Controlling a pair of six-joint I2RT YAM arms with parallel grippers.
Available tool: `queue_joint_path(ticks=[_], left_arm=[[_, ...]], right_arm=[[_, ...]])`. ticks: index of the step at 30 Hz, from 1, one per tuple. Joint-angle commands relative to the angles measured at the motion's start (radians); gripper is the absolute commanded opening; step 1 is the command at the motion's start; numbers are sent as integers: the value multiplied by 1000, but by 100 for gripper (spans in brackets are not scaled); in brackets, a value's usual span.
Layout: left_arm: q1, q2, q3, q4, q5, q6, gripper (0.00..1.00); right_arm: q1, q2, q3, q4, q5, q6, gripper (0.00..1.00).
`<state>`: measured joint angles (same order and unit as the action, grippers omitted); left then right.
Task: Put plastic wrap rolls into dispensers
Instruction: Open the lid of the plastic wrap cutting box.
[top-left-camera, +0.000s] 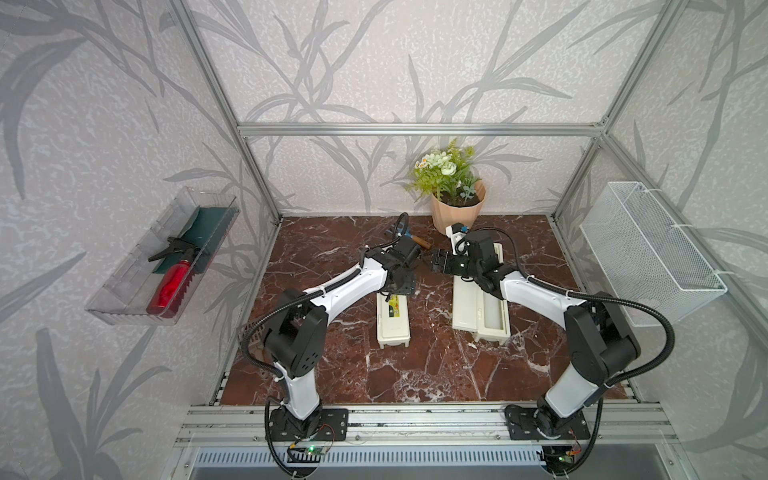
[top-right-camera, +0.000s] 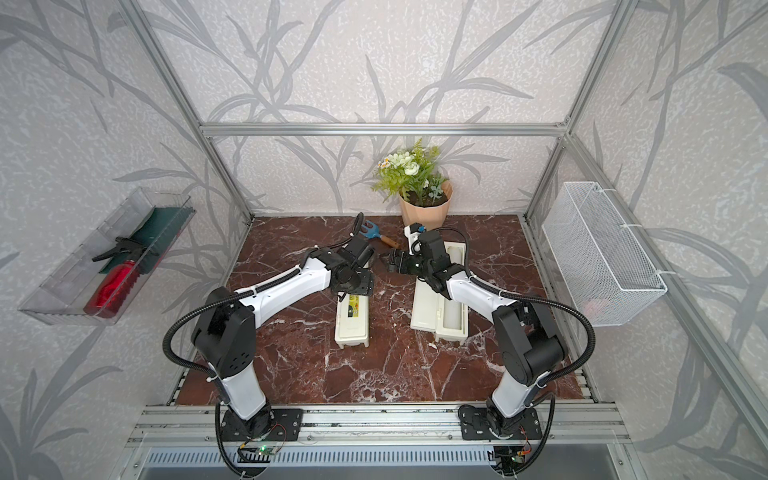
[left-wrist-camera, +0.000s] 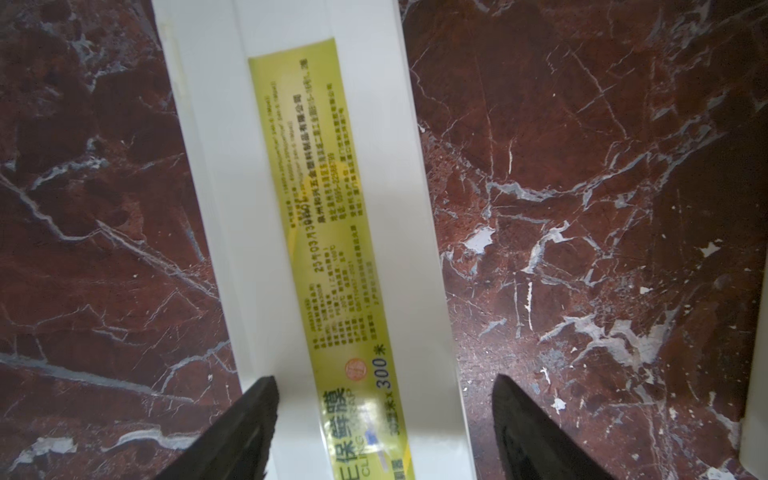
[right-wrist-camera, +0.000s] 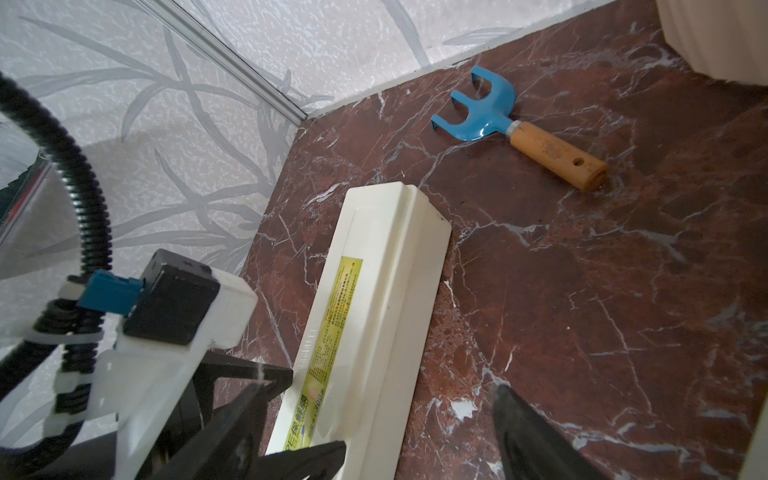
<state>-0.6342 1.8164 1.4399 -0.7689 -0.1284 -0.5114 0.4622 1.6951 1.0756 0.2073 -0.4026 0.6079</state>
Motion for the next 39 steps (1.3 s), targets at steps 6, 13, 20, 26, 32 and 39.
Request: queue_joint_path(ticks=[6,13,20,26,32,39], left_arm=[[-11,10,-16,-77,-62,-92,80],[-12,-38,-73,-25,-71,-111,81],[-14,-5,-68,-26,-57,-121,77],[-12,16,-66,-52,-57,-106,66],[2,-15,-66,-21,33,-38,60],[66,-102,-121,35,215,36,56]], right_arm=[[-22,-27,-42,43,-39,10,85],[-34,-26,-65,55,-55,16,85],[-34,-29,-64,49,-55,13,86],[-36,-38,-77,47,-59,9,85],[-35,-25,-85,53,-131,-19,73],[-23,6,-85,61,-187,-23,50]])
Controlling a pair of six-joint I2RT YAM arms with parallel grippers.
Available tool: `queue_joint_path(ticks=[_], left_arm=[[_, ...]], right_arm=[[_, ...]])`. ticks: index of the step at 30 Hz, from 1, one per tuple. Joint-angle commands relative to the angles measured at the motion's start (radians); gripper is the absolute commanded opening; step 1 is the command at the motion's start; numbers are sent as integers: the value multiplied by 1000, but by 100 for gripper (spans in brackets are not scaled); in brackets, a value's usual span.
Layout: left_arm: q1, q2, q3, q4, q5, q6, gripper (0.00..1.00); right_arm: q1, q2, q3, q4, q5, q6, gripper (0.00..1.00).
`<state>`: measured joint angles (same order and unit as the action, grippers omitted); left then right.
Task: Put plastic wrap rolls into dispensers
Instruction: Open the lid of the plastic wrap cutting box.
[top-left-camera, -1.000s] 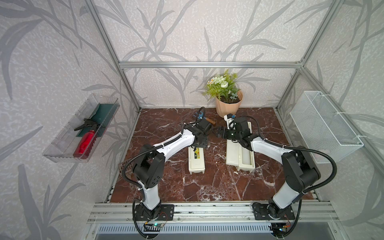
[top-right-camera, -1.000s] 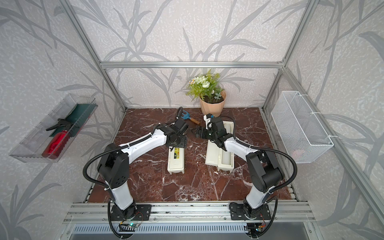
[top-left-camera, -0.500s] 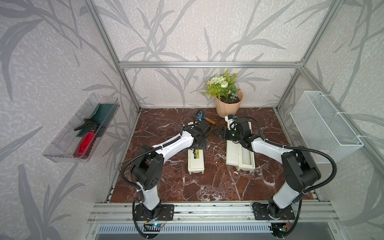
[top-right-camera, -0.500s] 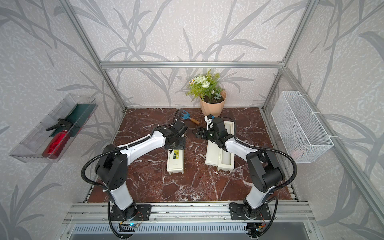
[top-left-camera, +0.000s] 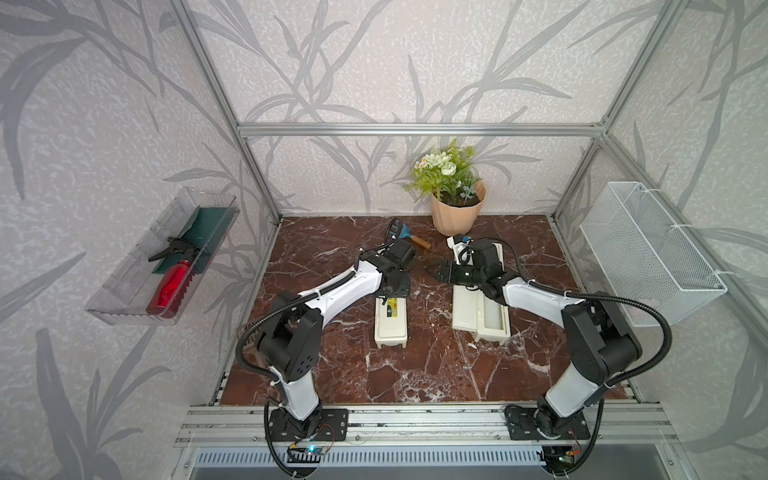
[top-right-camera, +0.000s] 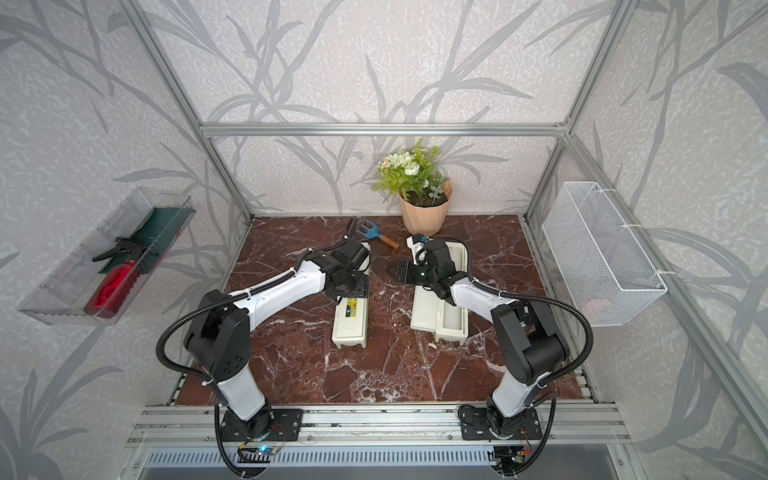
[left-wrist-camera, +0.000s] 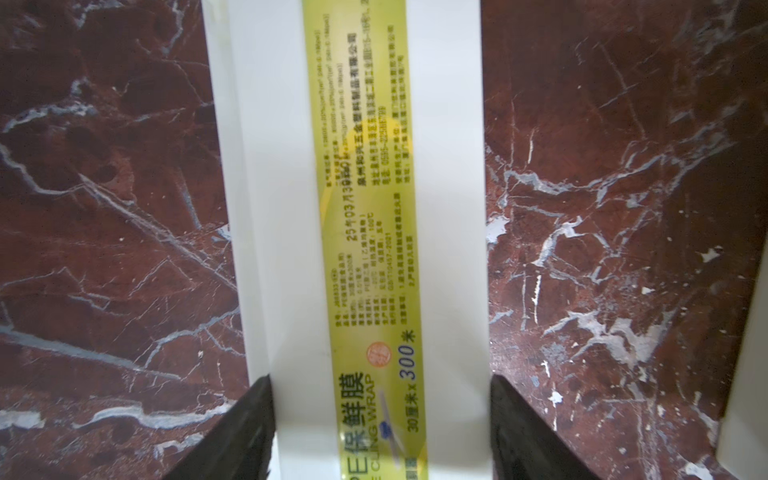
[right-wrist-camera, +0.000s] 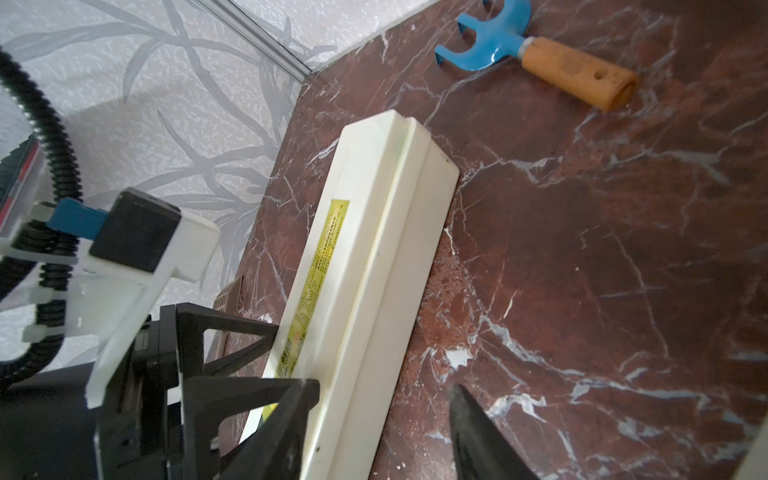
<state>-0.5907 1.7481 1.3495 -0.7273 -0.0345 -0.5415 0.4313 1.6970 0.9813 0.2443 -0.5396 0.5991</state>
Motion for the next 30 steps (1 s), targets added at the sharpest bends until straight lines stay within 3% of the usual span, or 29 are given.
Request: queue_joint_path(ticks=[1,6,9,13,25,30], left_arm=[[33,-42,-38,2,148,76,56],[88,-89,-80,43,255,100,55],[119,-111,-101,70,316,112,54],[147,-125,-116,85,366,123,54],[193,-155,-149,149,456,116,50],[211,-164,-162,157,489,137,57]], right_arm=[[14,39,23,18,-64,-20,48],[77,104,118,-27,-85,-55,39],[106,152,167,-23,-95,-39,25],[121,204,211,-9,-87,-15,18],[171,340,375,-92,-77,-18,14],[198,352,409,-66,-81,-5,14]])
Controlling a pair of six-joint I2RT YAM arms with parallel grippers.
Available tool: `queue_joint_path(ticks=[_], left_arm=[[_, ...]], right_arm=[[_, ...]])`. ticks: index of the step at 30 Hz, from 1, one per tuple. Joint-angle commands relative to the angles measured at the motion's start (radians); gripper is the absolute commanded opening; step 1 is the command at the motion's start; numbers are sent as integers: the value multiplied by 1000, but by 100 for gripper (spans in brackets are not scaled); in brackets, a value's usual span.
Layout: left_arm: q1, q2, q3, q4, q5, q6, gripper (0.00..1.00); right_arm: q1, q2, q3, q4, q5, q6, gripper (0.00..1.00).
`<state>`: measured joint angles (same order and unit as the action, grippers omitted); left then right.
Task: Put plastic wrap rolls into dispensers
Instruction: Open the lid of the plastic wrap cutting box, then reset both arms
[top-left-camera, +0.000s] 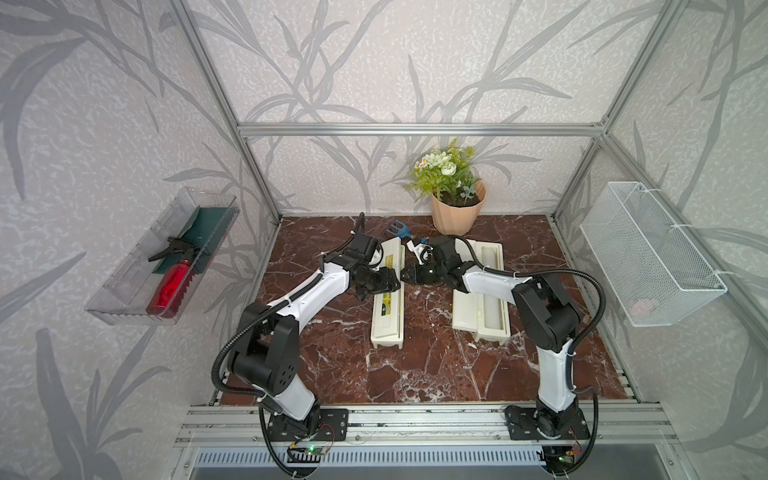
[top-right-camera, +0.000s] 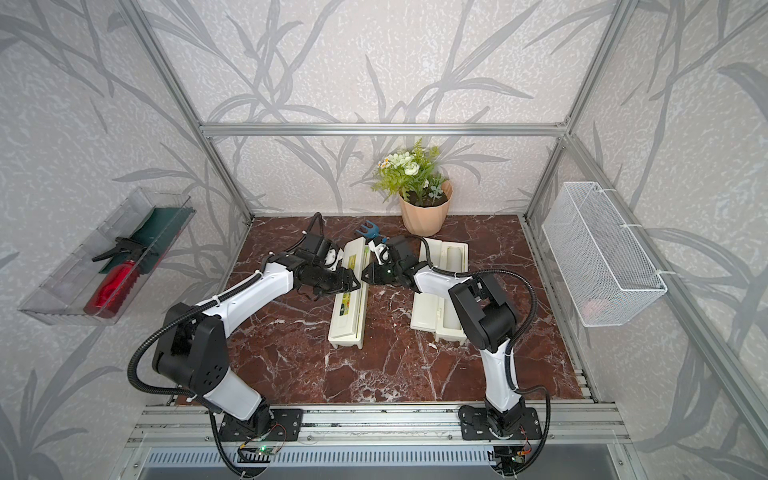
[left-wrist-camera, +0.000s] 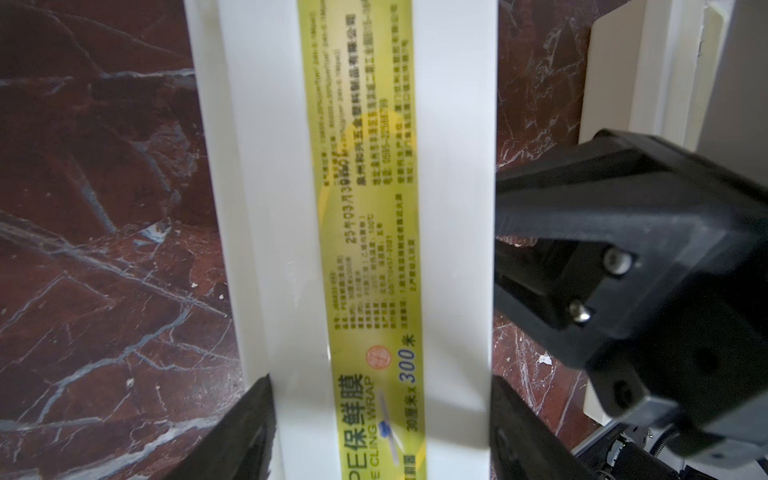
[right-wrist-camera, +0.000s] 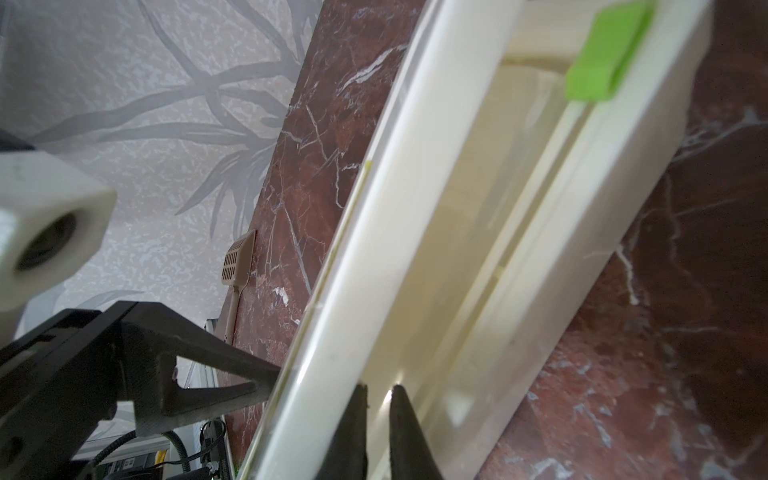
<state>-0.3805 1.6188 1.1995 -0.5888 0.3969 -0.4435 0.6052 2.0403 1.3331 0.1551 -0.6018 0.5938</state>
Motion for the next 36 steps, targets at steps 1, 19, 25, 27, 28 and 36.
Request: queue_joint_path(ticks=[1,19,25,27,28,36], left_arm=[[4,-37,-14,22,58,39,60],[220,-484,-102,60,-364,119,99],[267,-602,-288,227,-547,150,100],[296,-627,-399,344,-609,123,100],[315,-631,-449,401,-613,104,99],[373,-502,-724,851,-665,196,100]], right_arm=[[32,13,71,24,-21,1,14],[172,100,296,-93,17,-13,20],[159,-126,169,-150,153,-209,49],[150,-236,102,-185,218,-302,100],[144,-289,70,-196,249,-340,100],[-91,-837,-513,-39,657,-517,100]])
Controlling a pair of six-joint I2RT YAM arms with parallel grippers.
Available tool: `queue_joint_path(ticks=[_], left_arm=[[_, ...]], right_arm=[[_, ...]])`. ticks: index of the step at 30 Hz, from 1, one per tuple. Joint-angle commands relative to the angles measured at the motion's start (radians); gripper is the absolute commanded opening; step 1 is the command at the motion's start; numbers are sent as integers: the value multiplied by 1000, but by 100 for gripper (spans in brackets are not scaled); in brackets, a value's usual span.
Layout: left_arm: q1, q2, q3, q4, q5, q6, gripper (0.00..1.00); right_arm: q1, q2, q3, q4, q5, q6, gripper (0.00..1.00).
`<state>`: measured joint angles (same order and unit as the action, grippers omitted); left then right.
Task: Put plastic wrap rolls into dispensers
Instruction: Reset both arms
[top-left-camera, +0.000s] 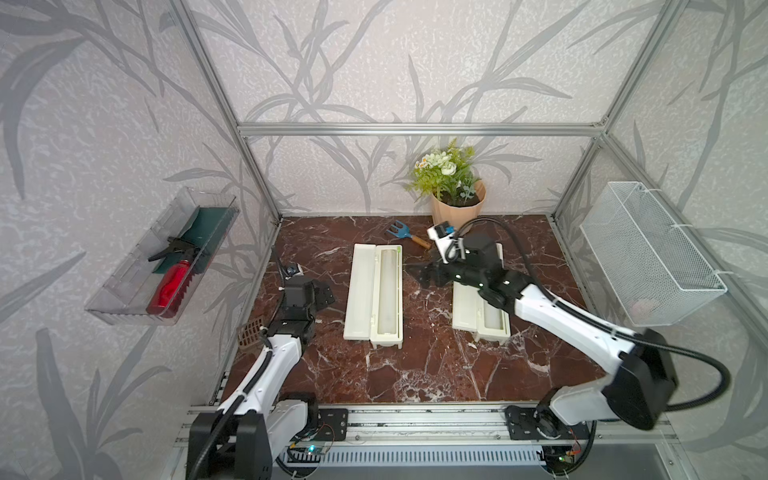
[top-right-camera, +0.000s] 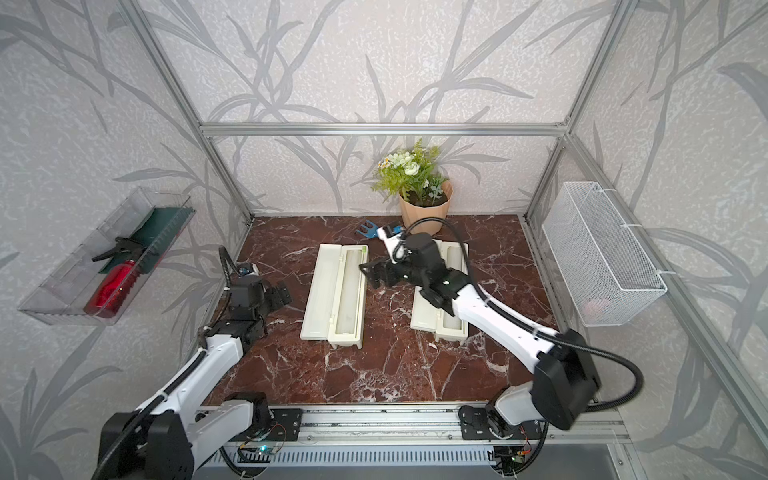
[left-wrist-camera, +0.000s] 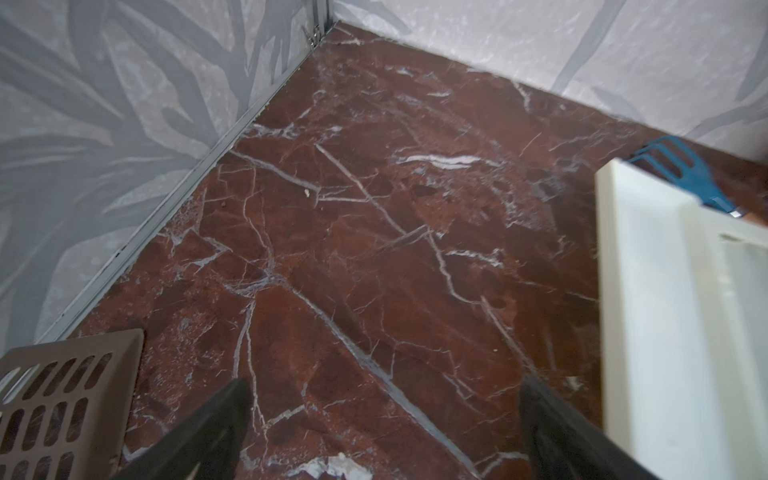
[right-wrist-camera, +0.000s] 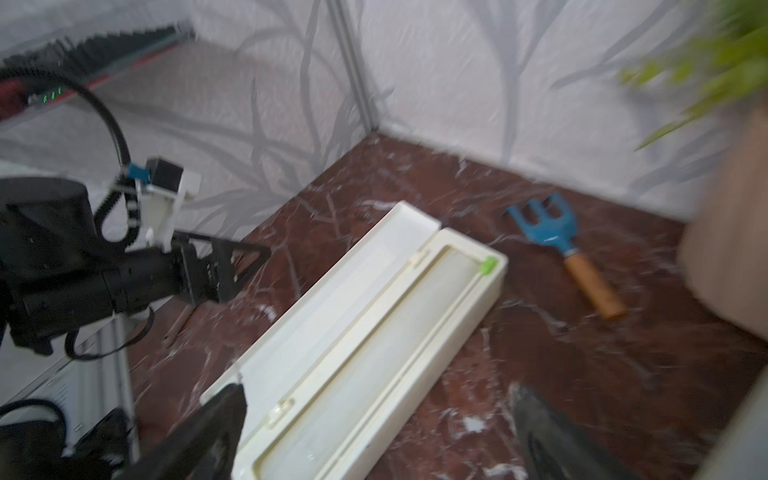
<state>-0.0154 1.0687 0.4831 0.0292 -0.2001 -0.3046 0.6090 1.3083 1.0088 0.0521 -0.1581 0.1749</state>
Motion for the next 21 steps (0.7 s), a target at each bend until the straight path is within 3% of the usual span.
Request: queue_joint_path(ticks=[1,4,7,10,14,15,17,18,21], left_arm=[[8,76,-10,258,-71,76,99],[10,171,-58,451,-74,126,99],[11,282,-106,665,-54,185,100],[14,305,-78,656,-11,248,99],[49,484,-169,995,142,271,99],[49,519,-178,1096,126,277,100],[50,447,-125,869,0,219,99],[46,444,-109,829,-51,198,99],[40,511,-175,1075,-28,244,99]], right_arm=[[-142,-157,-279,132,225,-98,100],[-331,-276,-494,227,283,-172,100],[-476,-241,-616,386,214,-158,100],[-489,-97,-697,674,259,-193,100],[-495,167,-699,958,253,-242,99],[-498,216,-701,1012,241,-244,99],[-499,307,-714,1125,216,-254,99],[-498,281,-703,1048,210,-253,100],[-498,252,-652,918,169,-266,99]])
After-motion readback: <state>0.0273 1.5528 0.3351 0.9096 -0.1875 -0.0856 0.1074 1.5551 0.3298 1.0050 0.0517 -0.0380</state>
